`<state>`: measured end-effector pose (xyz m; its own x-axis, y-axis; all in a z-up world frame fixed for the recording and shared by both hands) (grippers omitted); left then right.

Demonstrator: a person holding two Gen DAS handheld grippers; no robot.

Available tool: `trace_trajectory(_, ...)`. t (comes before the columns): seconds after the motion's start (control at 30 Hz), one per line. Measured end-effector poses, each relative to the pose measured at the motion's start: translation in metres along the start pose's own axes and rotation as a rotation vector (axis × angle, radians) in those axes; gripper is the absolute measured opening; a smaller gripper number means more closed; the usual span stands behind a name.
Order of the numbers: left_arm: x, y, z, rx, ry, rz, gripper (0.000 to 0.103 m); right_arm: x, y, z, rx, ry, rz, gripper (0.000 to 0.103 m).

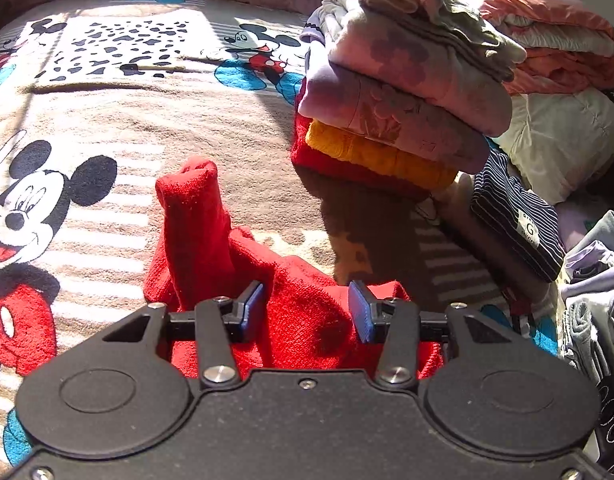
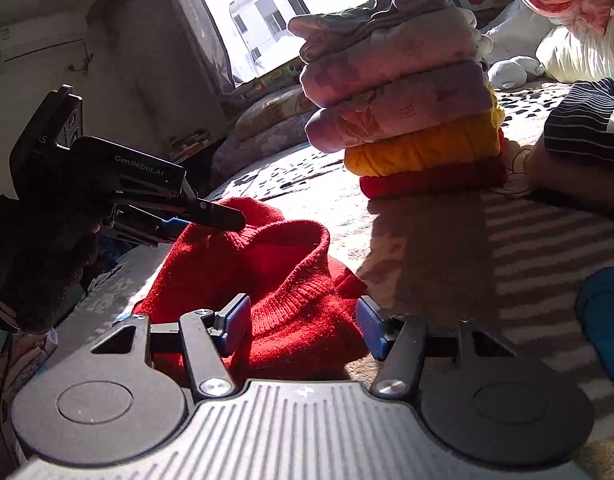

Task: Fold clothes
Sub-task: 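Reach both grippers to the red sweater and close on its edges, then lift the red sweater with both grippers and shake it open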

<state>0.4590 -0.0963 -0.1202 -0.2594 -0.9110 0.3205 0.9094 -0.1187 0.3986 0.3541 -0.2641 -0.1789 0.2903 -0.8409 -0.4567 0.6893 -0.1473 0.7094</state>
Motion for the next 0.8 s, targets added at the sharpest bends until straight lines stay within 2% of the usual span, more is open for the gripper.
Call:
trace_trajectory(0.03, 0.000, -0.001, 0.000, 0.000, 0.000, -0.001, 0.025, -0.002, -0.002, -0.001, -0.010, -0.002, 0.011, 0.038)
trace_trajectory(0.07, 0.000, -0.002, 0.002, 0.007, 0.002, -0.006, 0.018, -0.004, -0.004, -0.003, -0.020, -0.004, 0.022, 0.031)
trace_trajectory(0.23, -0.003, -0.013, 0.027, 0.062, -0.018, -0.001, 0.015, -0.012, -0.006, 0.005, -0.007, 0.013, 0.024, 0.018)
trace_trajectory(0.4, -0.007, -0.028, 0.065, 0.129, -0.064, 0.016, 0.014, -0.033, -0.005, 0.026, 0.042, 0.030, 0.068, 0.014)
trace_trajectory(0.57, -0.009, -0.046, 0.109, 0.199, -0.117, 0.040, 0.014, -0.062, -0.003, 0.056, 0.109, 0.008, 0.105, 0.013)
trace_trajectory(0.8, -0.017, -0.072, 0.165, 0.280, -0.160, 0.083, 0.014, -0.106, 0.023, 0.090, 0.144, -0.025, 0.184, 0.013)
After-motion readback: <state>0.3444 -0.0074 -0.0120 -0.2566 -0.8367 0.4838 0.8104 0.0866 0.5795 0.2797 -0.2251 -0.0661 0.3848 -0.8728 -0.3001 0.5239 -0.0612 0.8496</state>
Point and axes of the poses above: each gripper's, at about its wrist camera, not at the fingertips, and z roughly against the way its jaws point, x to its right, y to its top, the point moved 8 cm from there along -z, roughly the way its jaws point, and after that the axes turned 12 degrees about -x, right-handed, at the moved point
